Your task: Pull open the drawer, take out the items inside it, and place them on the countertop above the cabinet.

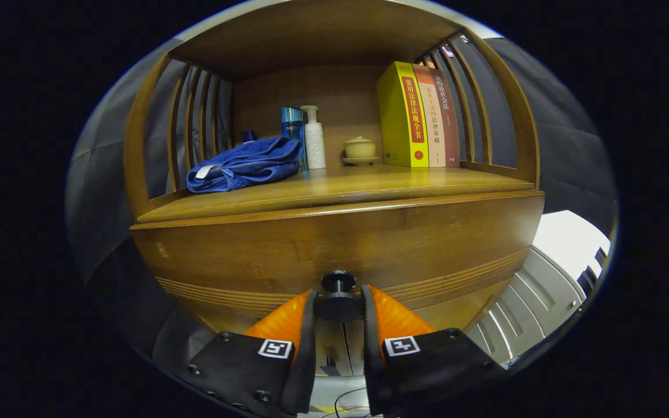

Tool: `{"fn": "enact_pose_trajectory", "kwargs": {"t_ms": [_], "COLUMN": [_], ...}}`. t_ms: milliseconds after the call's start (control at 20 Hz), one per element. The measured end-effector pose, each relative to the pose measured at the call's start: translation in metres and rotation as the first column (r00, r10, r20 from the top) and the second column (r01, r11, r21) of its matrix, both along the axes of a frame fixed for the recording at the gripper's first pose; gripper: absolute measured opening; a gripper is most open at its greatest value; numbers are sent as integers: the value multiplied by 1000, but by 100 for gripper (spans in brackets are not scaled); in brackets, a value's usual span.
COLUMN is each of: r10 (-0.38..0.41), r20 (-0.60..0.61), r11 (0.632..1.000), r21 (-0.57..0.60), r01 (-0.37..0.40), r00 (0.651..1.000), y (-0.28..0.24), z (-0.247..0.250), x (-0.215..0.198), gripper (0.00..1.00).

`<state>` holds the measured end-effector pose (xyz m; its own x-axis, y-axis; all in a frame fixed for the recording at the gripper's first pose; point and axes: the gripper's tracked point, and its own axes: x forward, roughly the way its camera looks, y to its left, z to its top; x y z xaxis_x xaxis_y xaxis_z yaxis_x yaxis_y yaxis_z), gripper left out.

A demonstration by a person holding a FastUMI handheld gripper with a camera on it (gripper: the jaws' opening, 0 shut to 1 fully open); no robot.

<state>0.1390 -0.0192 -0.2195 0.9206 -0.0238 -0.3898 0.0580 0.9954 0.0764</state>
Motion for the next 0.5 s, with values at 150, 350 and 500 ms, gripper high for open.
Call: {"fn": "enact_pose_trajectory", "kwargs": {"t_ms": [150, 350, 500], "r10": [-5, -3, 4], "r20": [1, -12, -26], "r11": [1000, 1000, 1000], "r21": [2, 10, 18], "r01": [5, 4, -3], "r00": [1000, 1000, 1000], "y": [0, 0, 0], "z": [2, 4, 6], "x": [-16, -44, -64], "gripper": [44, 44, 40]}}
